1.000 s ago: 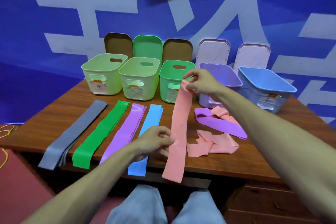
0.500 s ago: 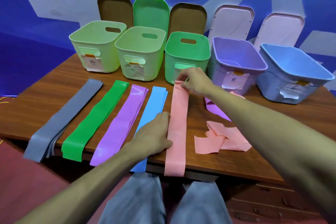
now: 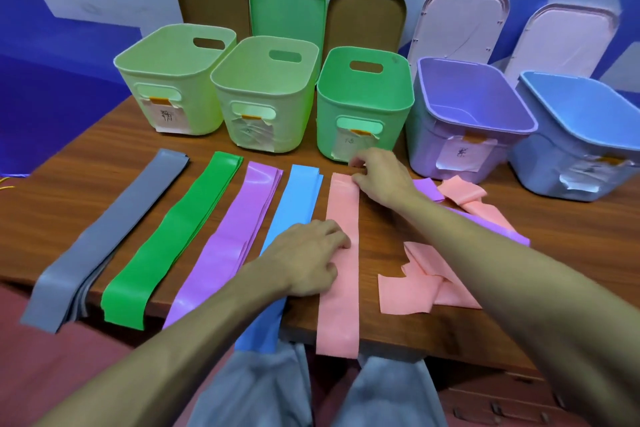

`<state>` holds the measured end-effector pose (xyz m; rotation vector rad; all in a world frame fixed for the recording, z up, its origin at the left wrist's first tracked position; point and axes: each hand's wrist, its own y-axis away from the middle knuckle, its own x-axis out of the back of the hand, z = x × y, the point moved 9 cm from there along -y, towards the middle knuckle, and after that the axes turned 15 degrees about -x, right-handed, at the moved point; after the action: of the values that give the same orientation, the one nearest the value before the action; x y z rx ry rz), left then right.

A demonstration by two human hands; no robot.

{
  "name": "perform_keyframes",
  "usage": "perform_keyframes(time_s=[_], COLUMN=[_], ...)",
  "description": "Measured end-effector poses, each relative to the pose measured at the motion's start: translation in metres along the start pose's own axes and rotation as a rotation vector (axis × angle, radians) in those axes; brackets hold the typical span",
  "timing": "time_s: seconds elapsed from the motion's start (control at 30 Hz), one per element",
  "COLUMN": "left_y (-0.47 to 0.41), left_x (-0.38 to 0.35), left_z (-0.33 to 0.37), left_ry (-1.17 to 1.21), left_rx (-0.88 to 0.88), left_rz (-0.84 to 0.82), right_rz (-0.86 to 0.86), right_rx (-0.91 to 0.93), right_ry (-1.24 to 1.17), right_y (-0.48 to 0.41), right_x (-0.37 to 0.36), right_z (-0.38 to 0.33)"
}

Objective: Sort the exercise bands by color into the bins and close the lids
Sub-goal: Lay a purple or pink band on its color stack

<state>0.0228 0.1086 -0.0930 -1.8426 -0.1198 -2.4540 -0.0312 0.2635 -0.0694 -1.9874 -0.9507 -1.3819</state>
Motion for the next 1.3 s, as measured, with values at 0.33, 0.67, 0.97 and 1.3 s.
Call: perform_keyframes(time_s=[0.33,0.67,0.97,1.3], left_y=[-0.023,-0.032,-0.046,-0.072], left_x=[0.003,-0.009,-0.001,0.115], left_z=[0.008,0.062,0.059,0.095], left_ry=[-0.141,-0.269,0.39,0.156], left_rx=[0.117,0.037,0.149,-0.205], left_rz=[0.027,-0.11,0.03,0.254], right_rz=[-0.426,-0.356,-0.283,-0.292], right_rx=[0.039,0.001,-0.03,0.063], right_ry=[0.114,0.131,0.029,-0.193], right_y=[0.079,0.109,0.122,0.119], right_x=[0.017,0.022,0.043,0.092], right_z=[0.066,0.114,0.139,0.112])
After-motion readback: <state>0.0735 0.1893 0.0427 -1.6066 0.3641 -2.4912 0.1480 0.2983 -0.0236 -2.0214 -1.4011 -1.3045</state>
